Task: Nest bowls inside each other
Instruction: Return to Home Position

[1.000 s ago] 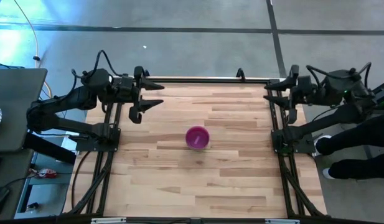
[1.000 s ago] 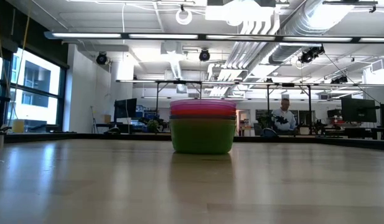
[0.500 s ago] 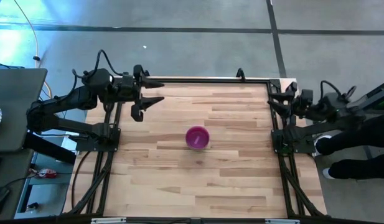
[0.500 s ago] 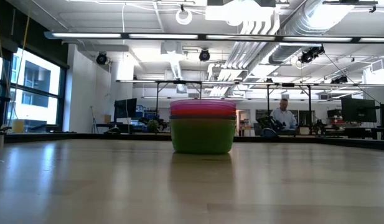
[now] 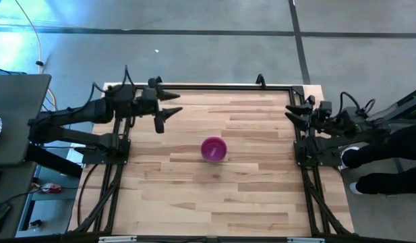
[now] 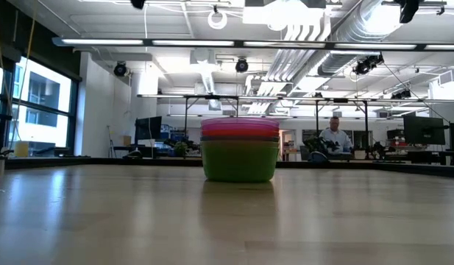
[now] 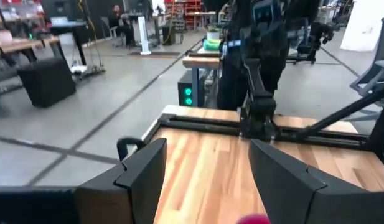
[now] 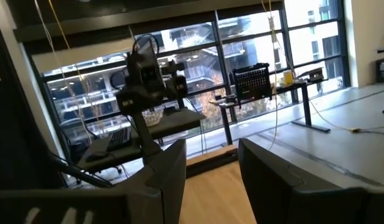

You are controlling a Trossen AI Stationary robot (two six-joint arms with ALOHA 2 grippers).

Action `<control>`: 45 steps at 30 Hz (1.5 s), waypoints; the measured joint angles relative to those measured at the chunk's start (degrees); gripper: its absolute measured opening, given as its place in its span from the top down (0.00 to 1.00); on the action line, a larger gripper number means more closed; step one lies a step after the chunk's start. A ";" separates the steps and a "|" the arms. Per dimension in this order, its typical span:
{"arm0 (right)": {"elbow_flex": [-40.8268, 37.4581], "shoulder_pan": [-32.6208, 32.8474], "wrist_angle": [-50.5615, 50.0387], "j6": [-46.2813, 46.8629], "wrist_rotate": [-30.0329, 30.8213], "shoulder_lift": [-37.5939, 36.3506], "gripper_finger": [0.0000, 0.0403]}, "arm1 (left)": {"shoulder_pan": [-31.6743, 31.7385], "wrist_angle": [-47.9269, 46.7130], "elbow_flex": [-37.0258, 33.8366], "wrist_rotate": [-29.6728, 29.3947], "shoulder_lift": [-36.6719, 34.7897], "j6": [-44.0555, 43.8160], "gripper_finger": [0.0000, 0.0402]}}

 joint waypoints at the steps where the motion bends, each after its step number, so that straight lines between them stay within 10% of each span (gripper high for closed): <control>1: 0.00 0.01 -0.01 0.45 0.00 0.17 0.65 | 0.02 1.24 -2.03 0.39 -0.42 -0.88 0.46; 26: 0.02 0.02 -6.25 8.76 -1.62 4.94 0.65 | 0.17 26.17 -35.73 -3.85 -12.63 -13.03 0.46; 45: 0.04 0.02 -9.20 9.10 -0.56 4.94 0.65 | 0.17 31.77 -46.40 -8.14 -8.77 -9.35 0.46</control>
